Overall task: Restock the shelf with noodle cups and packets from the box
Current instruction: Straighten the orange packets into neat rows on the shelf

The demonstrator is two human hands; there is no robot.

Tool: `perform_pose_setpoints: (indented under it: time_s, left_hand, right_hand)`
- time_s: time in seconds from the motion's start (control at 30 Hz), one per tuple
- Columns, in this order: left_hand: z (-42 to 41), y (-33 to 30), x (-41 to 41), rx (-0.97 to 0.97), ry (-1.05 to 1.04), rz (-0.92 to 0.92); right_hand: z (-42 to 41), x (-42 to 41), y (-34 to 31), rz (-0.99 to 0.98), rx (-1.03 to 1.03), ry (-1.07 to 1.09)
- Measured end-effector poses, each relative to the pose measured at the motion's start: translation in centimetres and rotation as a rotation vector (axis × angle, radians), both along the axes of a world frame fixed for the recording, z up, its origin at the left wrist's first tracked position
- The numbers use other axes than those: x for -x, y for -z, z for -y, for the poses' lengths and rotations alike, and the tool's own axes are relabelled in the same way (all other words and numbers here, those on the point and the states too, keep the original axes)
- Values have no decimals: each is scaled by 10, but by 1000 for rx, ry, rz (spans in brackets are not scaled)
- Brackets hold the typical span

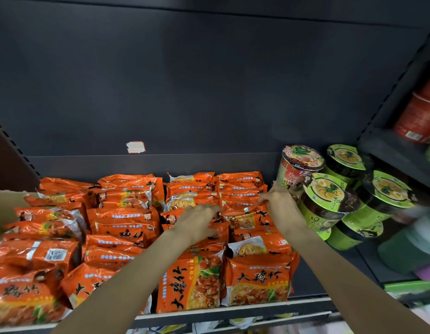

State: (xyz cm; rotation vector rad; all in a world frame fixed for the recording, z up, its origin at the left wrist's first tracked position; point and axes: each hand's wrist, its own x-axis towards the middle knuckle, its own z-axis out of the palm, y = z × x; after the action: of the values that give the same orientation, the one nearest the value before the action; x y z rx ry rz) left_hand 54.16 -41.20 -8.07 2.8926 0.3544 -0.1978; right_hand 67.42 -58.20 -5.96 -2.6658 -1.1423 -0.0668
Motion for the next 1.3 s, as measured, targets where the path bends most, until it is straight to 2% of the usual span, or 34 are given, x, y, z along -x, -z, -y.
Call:
perform_pose_setpoints:
  time_s: [0.1, 0.2, 0.3, 0.37, 0.47, 0.53, 0.7, 0.77, 0.97, 1.03, 1.13, 1.23, 1.3]
  left_hand:
    - [-1, 1, 5, 66, -47, 10]
    - [-10, -1, 12, 76, -80, 22]
    - [-18, -5, 20, 119, -84, 46]
    - [-20, -7, 23, 129, -43, 56]
    - [-17, -9, 23, 54, 70, 51]
    - [-16, -9, 21, 5, 124, 35]
    - [-20, -7, 20, 14, 123, 10]
    - [-22, -9, 22, 8, 111, 18]
    - [-24, -16, 26, -23, 82, 6]
    - [-19, -19, 25, -26, 76, -24]
    - [-16, -20, 26, -16, 61, -38]
    - [-19, -21, 29, 13, 39, -29]
    - [-19, -21, 29, 7, 32, -28]
  right_hand:
    - [3, 3, 1, 28, 37, -50]
    - [0, 8, 3, -64, -13, 26]
    - [-3, 12, 4, -59, -9, 49]
    - [-8, 12, 5, -64, -71, 17]
    - [-15, 15, 7, -205, -229, -7]
    - [-14, 13, 10, -296, -298, 52]
    - [-1, 8, 22, -341, -266, 130]
    - [0, 8, 19, -281, -236, 110]
    - [-14, 24, 9, 79, -94, -81]
    - [-21, 28, 13, 102, -18, -131]
    - [-25, 26, 16, -61, -71, -148]
    - [-19, 19, 14, -317, -176, -23]
    - [-14, 17, 16, -282, -158, 0]
